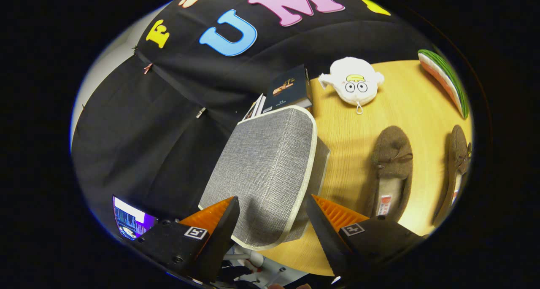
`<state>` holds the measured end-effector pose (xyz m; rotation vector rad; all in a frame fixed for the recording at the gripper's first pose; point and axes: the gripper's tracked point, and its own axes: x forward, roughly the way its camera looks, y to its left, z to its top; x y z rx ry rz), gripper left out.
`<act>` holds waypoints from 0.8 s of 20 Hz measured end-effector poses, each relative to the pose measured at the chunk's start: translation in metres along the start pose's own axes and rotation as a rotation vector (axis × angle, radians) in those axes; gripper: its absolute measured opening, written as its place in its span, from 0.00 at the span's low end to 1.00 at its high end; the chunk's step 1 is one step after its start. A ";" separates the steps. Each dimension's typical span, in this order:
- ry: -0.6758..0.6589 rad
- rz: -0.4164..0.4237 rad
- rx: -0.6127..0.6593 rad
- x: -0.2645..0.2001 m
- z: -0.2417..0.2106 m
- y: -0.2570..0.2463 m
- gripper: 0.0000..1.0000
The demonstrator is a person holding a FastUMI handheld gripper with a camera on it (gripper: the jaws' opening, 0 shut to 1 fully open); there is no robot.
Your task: Open the storage box then place both shoes into the box .Put the left shoe in first, then the right shoe, with the right side of both shoes facing outward in a uniform manner.
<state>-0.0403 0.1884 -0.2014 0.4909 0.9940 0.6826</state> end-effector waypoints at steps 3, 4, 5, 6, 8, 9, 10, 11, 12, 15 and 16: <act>0.034 0.048 0.033 0.011 -0.004 -0.002 0.98; 0.048 0.071 0.063 0.015 -0.005 -0.001 0.98; 0.059 0.089 0.093 0.018 -0.004 -0.001 0.98; 0.068 0.108 0.123 0.020 -0.006 0.001 0.98; 0.092 0.153 0.194 0.022 -0.010 0.004 0.98; 0.118 0.172 0.228 0.023 -0.016 0.006 0.96; 0.134 0.200 0.268 0.024 -0.019 0.009 0.96; 0.143 0.212 0.313 0.025 -0.017 0.012 0.93; 0.160 0.215 0.343 0.027 -0.018 0.012 0.84; 0.216 0.225 0.394 0.023 -0.021 0.012 0.75; 0.232 0.228 0.405 0.023 -0.022 0.014 0.72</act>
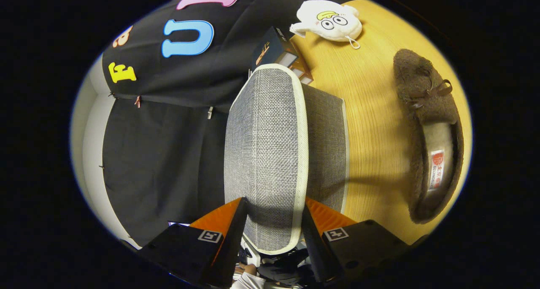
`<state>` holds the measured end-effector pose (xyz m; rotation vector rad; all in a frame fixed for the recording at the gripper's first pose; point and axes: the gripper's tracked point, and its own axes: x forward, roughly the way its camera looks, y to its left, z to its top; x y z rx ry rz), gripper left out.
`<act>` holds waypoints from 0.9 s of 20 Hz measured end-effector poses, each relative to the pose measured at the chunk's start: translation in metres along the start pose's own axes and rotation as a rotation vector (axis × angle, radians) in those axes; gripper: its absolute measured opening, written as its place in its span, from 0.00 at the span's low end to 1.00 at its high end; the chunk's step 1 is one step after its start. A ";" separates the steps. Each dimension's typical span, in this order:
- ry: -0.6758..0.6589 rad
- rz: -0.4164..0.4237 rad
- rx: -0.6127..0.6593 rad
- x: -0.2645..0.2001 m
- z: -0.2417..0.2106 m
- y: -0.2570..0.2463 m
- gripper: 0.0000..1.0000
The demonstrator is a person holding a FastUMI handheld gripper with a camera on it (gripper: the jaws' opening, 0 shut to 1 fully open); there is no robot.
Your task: Open the storage box then place both shoes into the box .Put the left shoe in first, then the right shoe, with the right side of both shoes facing outward in a uniform manner.
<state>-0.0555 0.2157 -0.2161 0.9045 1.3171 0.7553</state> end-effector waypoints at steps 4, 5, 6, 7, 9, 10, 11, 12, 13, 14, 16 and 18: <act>0.061 0.028 0.035 -0.003 -0.008 0.005 0.60; 0.066 0.042 0.038 -0.005 -0.009 0.009 0.56; 0.065 0.070 0.064 -0.006 -0.008 0.016 0.43; 0.067 0.059 0.084 -0.003 -0.008 0.016 0.30; 0.063 0.077 0.075 -0.001 -0.008 0.022 0.17; 0.057 0.080 0.073 0.001 -0.009 0.024 0.11; 0.047 0.079 0.062 0.002 -0.007 0.025 0.08; 0.046 0.079 0.052 0.002 -0.009 0.026 0.06; 0.045 0.076 0.055 0.001 -0.009 0.025 0.05; 0.047 0.073 0.062 0.002 -0.009 0.025 0.05; 0.047 0.082 0.078 0.000 -0.007 0.032 0.05; 0.058 0.108 0.106 -0.004 -0.009 0.046 0.05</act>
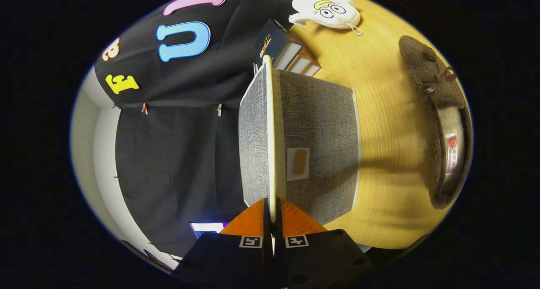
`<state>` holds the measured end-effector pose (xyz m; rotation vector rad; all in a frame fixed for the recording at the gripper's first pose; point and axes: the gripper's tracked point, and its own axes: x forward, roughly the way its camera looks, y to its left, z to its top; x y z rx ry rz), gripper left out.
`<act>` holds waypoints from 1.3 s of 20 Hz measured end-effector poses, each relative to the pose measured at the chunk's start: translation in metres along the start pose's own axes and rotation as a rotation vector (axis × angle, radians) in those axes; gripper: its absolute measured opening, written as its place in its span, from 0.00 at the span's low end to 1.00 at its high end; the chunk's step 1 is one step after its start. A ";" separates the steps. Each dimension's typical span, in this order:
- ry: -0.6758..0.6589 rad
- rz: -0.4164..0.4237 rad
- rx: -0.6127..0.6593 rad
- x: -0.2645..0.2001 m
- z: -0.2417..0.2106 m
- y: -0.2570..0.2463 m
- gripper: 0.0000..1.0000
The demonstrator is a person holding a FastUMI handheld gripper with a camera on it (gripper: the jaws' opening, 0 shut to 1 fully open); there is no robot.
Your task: Open the storage box then place both shoes into the box .Put the left shoe in first, then the right shoe, with the right side of both shoes facing outward in a uniform manner.
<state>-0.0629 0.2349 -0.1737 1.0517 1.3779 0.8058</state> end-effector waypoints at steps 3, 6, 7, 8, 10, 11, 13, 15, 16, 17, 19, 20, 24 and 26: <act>0.017 0.079 -0.002 0.001 -0.007 0.041 0.05; 0.032 0.123 -0.051 0.011 -0.012 0.077 0.05; 0.041 0.131 -0.064 0.016 -0.014 0.088 0.05; 0.049 0.137 -0.081 0.022 -0.016 0.098 0.05; 0.068 0.152 -0.117 0.036 -0.023 0.118 0.05; 0.080 0.163 -0.126 0.044 -0.027 0.129 0.05; 0.101 0.181 -0.139 0.063 -0.033 0.149 0.05; 0.117 0.187 -0.170 0.082 -0.039 0.169 0.05; 0.120 0.188 -0.189 0.090 -0.042 0.178 0.05; 0.126 0.177 -0.207 0.102 -0.044 0.183 0.05; 0.130 0.171 -0.222 0.124 -0.048 0.197 0.05; 0.129 0.165 -0.224 0.136 -0.049 0.200 0.05; 0.142 0.144 -0.174 0.176 -0.061 0.208 0.05; 0.132 0.131 -0.173 0.194 -0.061 0.206 0.05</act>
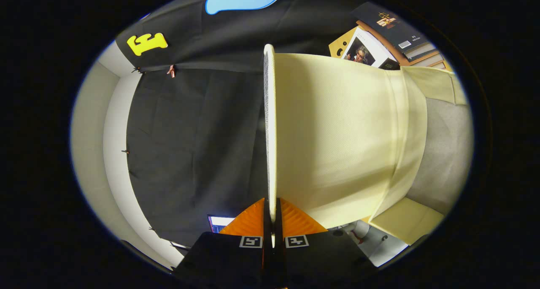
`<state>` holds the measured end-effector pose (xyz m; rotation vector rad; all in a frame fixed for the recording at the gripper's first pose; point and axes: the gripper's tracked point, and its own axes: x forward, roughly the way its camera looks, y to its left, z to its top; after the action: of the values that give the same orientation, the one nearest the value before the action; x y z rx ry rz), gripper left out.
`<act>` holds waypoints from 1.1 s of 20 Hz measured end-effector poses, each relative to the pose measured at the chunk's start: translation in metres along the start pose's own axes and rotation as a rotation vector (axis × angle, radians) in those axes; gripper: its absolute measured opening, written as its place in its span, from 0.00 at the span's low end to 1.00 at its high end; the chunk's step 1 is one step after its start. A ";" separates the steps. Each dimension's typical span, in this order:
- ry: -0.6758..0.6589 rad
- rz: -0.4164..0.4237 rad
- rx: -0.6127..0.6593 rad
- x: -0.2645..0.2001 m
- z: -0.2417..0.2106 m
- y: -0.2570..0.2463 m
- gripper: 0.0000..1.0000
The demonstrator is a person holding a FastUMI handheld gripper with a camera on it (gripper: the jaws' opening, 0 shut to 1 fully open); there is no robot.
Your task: Open the storage box then place both shoes into the box .Put the left shoe in first, then the right shoe, with the right side of both shoes facing outward in a uniform manner.
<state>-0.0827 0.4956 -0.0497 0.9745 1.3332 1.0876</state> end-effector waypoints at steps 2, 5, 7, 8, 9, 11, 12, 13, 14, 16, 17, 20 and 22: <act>-0.013 -0.022 0.003 0.017 0.002 -0.004 0.05; -0.017 -0.053 -0.010 0.035 0.003 -0.007 0.05; -0.018 -0.073 -0.030 0.047 0.004 -0.013 0.05; -0.023 -0.080 -0.037 0.052 0.004 -0.015 0.05; -0.034 -0.088 -0.040 0.056 0.007 -0.019 0.05; -0.050 -0.109 -0.027 0.065 0.009 -0.027 0.05; -0.059 -0.120 -0.019 0.067 0.009 -0.026 0.05; -0.076 -0.150 -0.025 0.064 0.016 -0.032 0.06; -0.096 -0.175 -0.055 0.069 0.016 -0.036 0.08; -0.127 -0.265 -0.185 0.058 0.021 -0.052 0.45; -0.148 -0.309 -0.256 0.039 0.035 -0.058 0.62; -0.250 -0.352 -0.405 0.004 0.041 -0.056 0.98; -0.310 -0.366 -0.460 -0.033 0.044 -0.053 0.97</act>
<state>-0.0348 0.4536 -0.0922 0.5052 0.9050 0.8645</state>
